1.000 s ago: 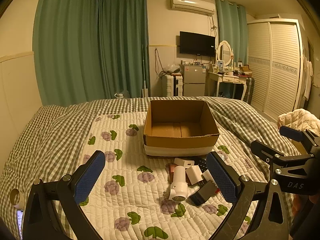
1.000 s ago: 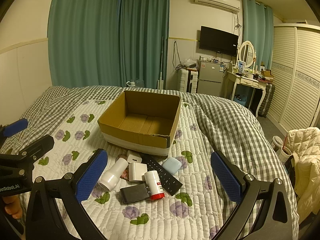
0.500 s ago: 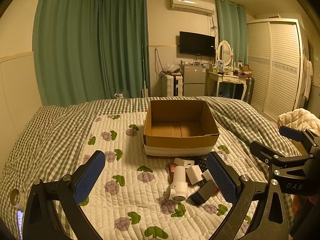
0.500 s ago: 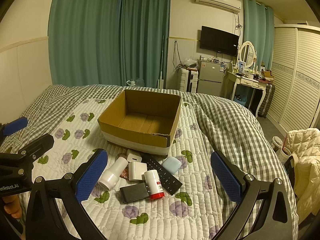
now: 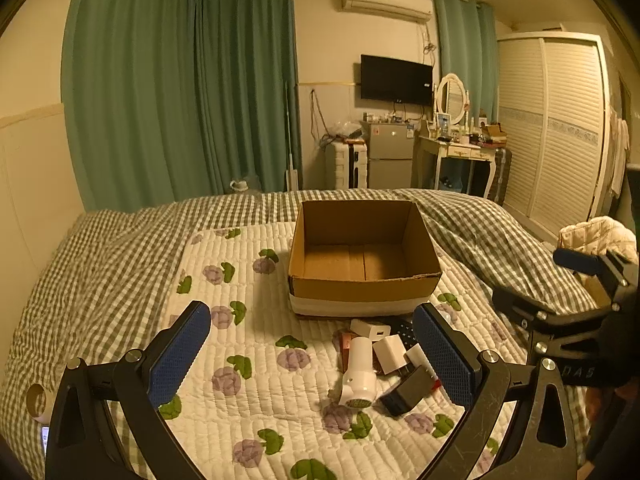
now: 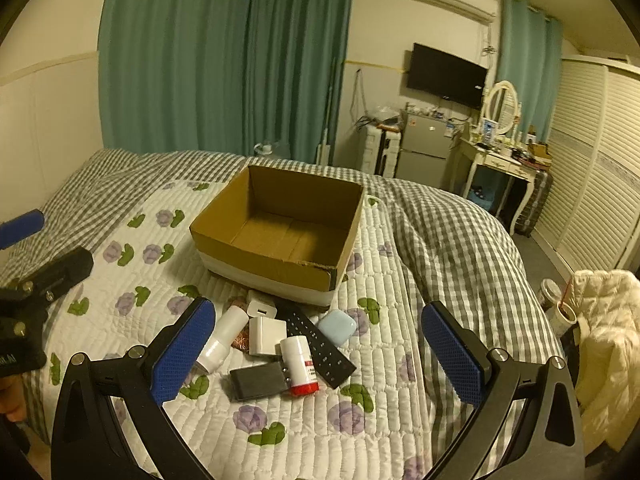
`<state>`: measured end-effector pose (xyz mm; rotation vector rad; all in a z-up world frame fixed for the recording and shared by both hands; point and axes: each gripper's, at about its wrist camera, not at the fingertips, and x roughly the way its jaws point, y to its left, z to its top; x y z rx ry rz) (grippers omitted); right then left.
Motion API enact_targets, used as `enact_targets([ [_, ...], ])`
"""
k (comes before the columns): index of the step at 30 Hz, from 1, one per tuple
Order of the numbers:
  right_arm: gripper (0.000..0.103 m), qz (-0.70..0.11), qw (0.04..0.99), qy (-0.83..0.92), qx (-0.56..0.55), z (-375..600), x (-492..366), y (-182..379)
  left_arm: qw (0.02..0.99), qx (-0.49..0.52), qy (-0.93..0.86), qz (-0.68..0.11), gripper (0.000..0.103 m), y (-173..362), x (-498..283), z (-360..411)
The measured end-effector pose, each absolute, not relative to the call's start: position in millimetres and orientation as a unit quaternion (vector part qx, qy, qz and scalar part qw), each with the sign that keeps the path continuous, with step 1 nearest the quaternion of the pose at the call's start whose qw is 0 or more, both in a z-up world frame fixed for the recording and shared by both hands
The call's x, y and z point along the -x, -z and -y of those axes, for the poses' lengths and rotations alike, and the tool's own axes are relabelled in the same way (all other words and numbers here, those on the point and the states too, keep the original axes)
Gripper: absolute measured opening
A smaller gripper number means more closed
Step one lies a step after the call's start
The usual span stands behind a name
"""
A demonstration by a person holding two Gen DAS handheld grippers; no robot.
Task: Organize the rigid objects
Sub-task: 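Lower the left gripper onto the white plastic tube and close it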
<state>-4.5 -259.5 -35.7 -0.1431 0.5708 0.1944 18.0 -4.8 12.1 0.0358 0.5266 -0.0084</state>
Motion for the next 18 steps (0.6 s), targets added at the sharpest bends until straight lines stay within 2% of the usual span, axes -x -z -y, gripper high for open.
enact_targets([
  [5,0.103,-0.295,0.947,-0.092,0.09,263,-37,35,0.952,-0.016,-0.01,-0.306,0.103,13,-54,6],
  [12,0.103,-0.403,0.909,-0.071,0.083,296,-94,103,0.907,0.003,-0.016,-0.421,0.101,102,-101,6],
  [16,0.103,-0.437,0.891,-0.085,0.094,301,-111,138,0.89,0.004,0.0,-0.456,0.1,134,-111,14],
  [18,0.103,-0.45,0.882,-0.099,0.099,302,-115,152,0.886,0.006,0.014,-0.464,0.096,137,-113,20],
])
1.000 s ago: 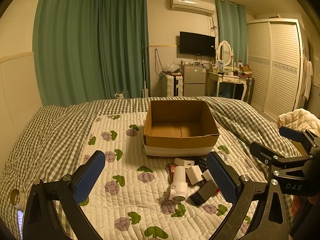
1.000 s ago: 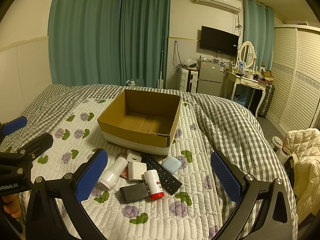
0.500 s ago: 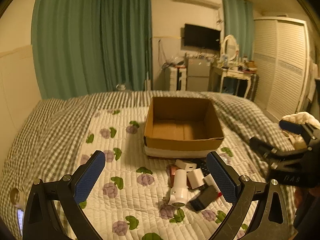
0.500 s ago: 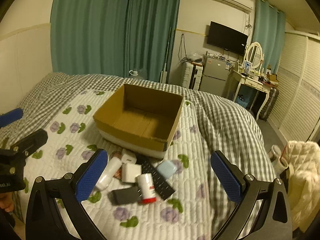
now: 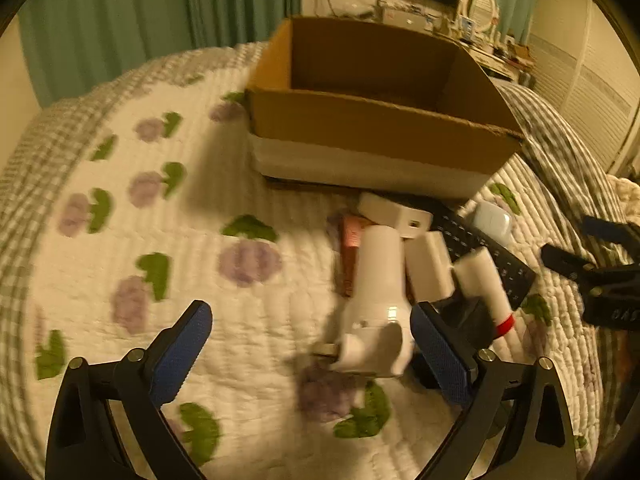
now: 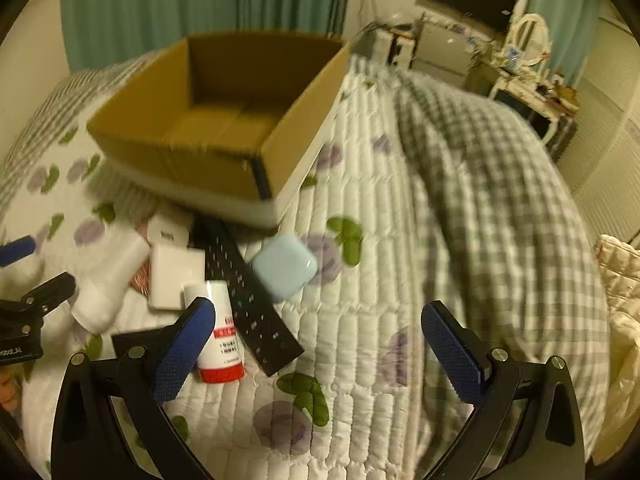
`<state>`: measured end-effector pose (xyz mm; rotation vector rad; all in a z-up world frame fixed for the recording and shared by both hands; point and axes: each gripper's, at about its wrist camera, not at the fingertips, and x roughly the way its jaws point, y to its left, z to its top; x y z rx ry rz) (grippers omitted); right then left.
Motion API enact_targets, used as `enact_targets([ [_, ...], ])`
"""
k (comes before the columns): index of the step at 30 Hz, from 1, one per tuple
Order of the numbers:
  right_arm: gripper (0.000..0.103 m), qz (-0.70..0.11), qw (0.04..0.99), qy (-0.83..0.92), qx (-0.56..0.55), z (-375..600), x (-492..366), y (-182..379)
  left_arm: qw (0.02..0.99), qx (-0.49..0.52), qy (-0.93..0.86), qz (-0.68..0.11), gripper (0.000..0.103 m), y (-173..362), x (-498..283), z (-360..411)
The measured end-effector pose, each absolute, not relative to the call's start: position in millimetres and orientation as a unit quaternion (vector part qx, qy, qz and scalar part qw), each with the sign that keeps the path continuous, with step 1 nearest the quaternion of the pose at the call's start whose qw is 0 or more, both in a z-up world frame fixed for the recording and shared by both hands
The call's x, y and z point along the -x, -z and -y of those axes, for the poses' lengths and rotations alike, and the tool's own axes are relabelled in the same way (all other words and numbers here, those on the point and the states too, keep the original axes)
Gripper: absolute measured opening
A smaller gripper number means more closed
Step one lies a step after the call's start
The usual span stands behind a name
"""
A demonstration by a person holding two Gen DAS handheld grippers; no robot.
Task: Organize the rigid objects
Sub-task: 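Lower the left gripper onto the white plastic tube and close it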
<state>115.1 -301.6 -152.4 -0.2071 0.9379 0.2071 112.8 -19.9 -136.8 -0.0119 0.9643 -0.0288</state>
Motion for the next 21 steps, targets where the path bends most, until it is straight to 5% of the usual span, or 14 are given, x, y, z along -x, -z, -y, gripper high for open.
enact_targets([
  [5,0.103,-0.466,0.87,-0.124,0.104,295,-124,169,0.869,-0.036,0.035,-0.492,0.079,156,-132,44],
  [10,0.103,-0.465,0.869,-0.139,0.097,291,-120,168,0.852,-0.074,0.073,-0.513,0.046,166,-130,68],
  [21,0.103,-0.48,0.839,-0.213,0.141,233,-76,168,0.881,-0.055,0.039,-0.469,0.046,110,-82,32],
])
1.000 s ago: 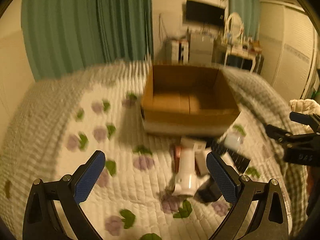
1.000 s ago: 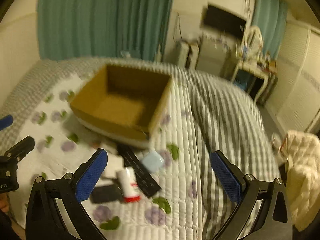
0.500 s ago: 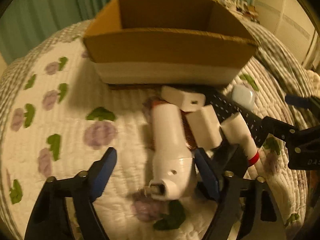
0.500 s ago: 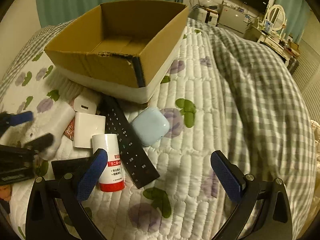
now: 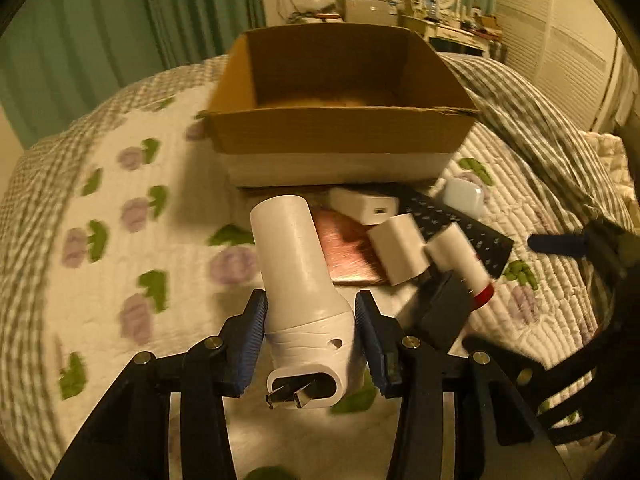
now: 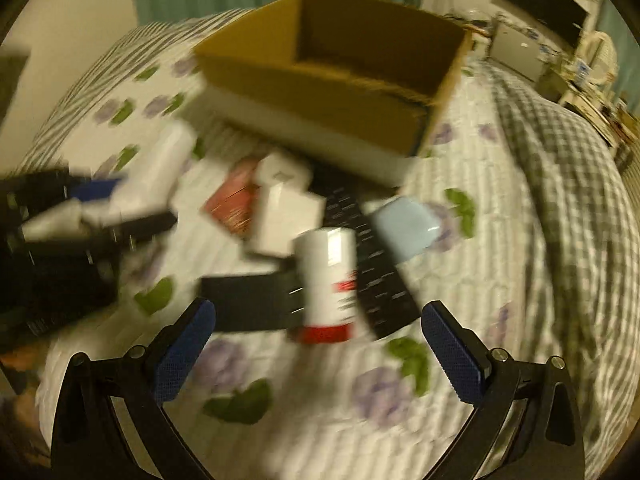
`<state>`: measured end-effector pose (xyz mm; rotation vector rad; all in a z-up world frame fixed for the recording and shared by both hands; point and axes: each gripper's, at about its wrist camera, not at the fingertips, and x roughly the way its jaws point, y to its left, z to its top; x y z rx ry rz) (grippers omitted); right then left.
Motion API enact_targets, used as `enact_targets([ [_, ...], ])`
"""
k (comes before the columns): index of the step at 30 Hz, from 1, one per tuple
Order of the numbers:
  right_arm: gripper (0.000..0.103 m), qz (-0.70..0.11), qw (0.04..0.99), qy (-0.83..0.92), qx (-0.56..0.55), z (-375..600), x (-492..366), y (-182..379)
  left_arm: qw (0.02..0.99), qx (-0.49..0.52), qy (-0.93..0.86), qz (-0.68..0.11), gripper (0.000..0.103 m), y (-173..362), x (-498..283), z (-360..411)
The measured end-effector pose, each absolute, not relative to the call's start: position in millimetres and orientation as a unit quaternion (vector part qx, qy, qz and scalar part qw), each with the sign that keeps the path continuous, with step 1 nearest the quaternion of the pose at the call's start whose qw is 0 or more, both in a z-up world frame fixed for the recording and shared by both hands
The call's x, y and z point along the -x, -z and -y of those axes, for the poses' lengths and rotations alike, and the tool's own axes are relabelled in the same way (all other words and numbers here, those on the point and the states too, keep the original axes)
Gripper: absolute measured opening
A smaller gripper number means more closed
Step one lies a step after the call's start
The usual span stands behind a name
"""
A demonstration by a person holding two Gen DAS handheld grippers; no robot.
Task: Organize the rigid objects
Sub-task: 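Lower the left gripper onto the white plastic tube and close it, then grasp the black rectangular box with the right gripper while the left holds the tube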
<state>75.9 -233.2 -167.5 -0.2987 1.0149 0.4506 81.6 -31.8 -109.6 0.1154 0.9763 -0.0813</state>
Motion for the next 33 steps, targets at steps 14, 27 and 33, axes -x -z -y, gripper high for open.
enact_targets([
  [14,0.092,-0.496,0.815,-0.222,0.2,179,-82,206,0.874,-0.016,0.02,-0.485,0.046,125,-85,-6],
  [27,0.083,-0.481,0.83,-0.174,0.224,166,-88,217,0.872,-0.008,0.02,-0.49,0.046,128,-87,-8],
  [33,0.071,-0.489,0.82,-0.191,0.227,159,-77,216,0.869,-0.004,0.026,-0.494,0.046,130,-87,-8],
])
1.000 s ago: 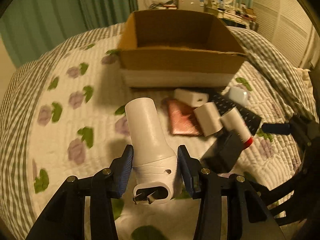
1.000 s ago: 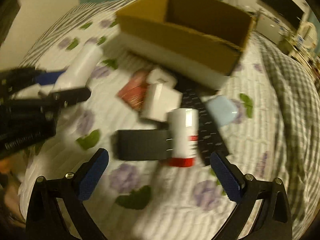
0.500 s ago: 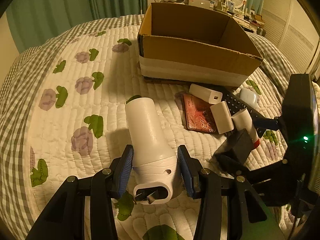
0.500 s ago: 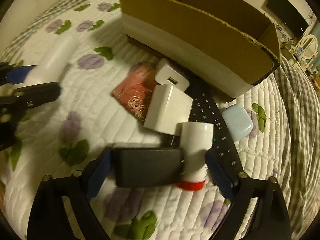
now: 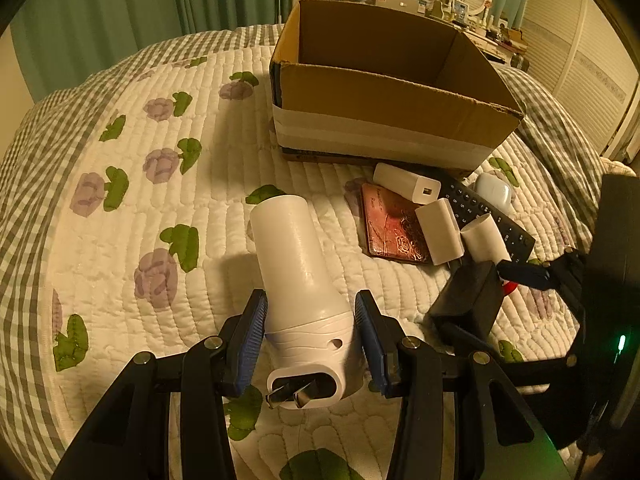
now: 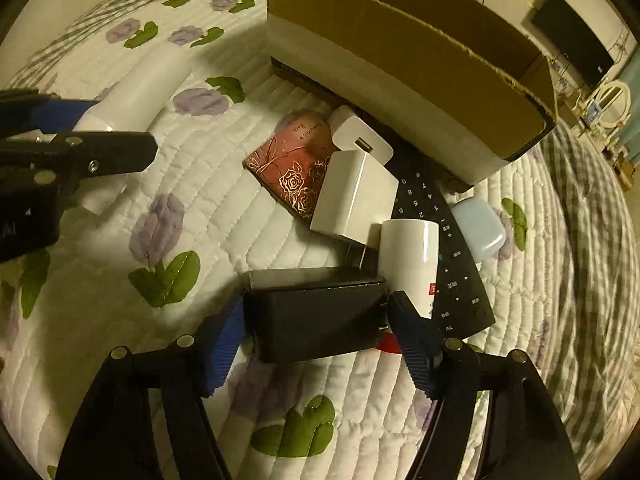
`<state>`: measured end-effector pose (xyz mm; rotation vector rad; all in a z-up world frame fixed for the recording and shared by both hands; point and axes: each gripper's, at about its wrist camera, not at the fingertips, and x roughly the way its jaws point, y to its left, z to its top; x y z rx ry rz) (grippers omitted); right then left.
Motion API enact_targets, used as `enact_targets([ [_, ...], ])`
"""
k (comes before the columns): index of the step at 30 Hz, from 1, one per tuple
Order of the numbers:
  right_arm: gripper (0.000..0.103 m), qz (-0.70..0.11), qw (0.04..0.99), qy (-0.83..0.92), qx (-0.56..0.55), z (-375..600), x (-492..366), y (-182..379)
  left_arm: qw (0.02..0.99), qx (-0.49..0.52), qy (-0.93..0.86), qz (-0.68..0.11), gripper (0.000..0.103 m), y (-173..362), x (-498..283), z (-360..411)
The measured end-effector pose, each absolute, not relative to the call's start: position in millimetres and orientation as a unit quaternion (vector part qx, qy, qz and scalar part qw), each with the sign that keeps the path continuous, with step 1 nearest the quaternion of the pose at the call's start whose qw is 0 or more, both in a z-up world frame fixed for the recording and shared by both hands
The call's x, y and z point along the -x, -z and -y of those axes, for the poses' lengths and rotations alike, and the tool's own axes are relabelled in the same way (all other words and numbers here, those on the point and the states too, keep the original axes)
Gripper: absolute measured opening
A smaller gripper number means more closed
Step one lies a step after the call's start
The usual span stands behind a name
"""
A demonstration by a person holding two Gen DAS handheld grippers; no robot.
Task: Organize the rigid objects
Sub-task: 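Grasp the black rectangular box with the right gripper while the left holds the tube, then carry both items into the cardboard box and open both grippers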
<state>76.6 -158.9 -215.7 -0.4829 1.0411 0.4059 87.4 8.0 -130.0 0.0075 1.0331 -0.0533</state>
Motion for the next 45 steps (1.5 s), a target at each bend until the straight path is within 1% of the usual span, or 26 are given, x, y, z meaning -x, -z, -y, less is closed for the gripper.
enact_targets([
  [4,0.073,-0.506,0.804,-0.214,0.228,163,-87,219,0.87,0.0,0.028,-0.493,0.046,130,-87,-9],
  [5,0.073,-0.522,0.793,-0.216,0.229,160,-93,226,0.87,0.0,0.027,-0.492,0.046,129,-87,-9],
  [7,0.073,-0.537,0.794,-0.213,0.188,163,-103,232,0.87,-0.001,0.024,-0.492,0.046,129,-86,-11],
  [8,0.072,-0.535,0.801,-0.207,0.172,164,-104,232,0.871,-0.001,0.024,-0.491,0.046,128,-85,-11],
  [15,0.072,-0.518,0.812,-0.2,0.18,169,-86,218,0.872,-0.003,0.029,-0.489,0.046,126,-84,-10],
  [21,0.072,-0.479,0.835,-0.201,0.184,175,-78,173,0.881,-0.004,0.032,-0.471,0.046,103,-85,-9],
  [24,0.072,-0.454,0.852,-0.193,0.176,181,-87,137,0.891,-0.011,0.033,-0.452,0.046,77,-92,-8],
  [27,0.072,-0.423,0.871,-0.188,0.165,189,-97,99,0.907,-0.006,0.027,-0.42,0.046,40,-103,-13],
  [31,0.072,-0.378,0.895,-0.184,0.148,194,-117,54,0.924,-0.029,0.015,-0.38,0.046,-3,-126,-14],
  [35,0.072,-0.337,0.913,-0.185,0.14,195,-143,15,0.93,-0.039,0.016,-0.364,0.046,-25,-158,-11],
  [39,0.072,-0.323,0.92,-0.179,0.129,195,-177,4,0.93,-0.059,0.022,-0.362,0.046,-24,-198,0],
  [42,0.072,-0.326,0.922,-0.169,0.123,199,-208,8,0.926,-0.059,0.032,-0.371,0.046,-9,-227,8],
  [45,0.072,-0.332,0.922,-0.163,0.116,205,-231,18,0.917,-0.05,0.044,-0.394,0.046,16,-253,14],
])
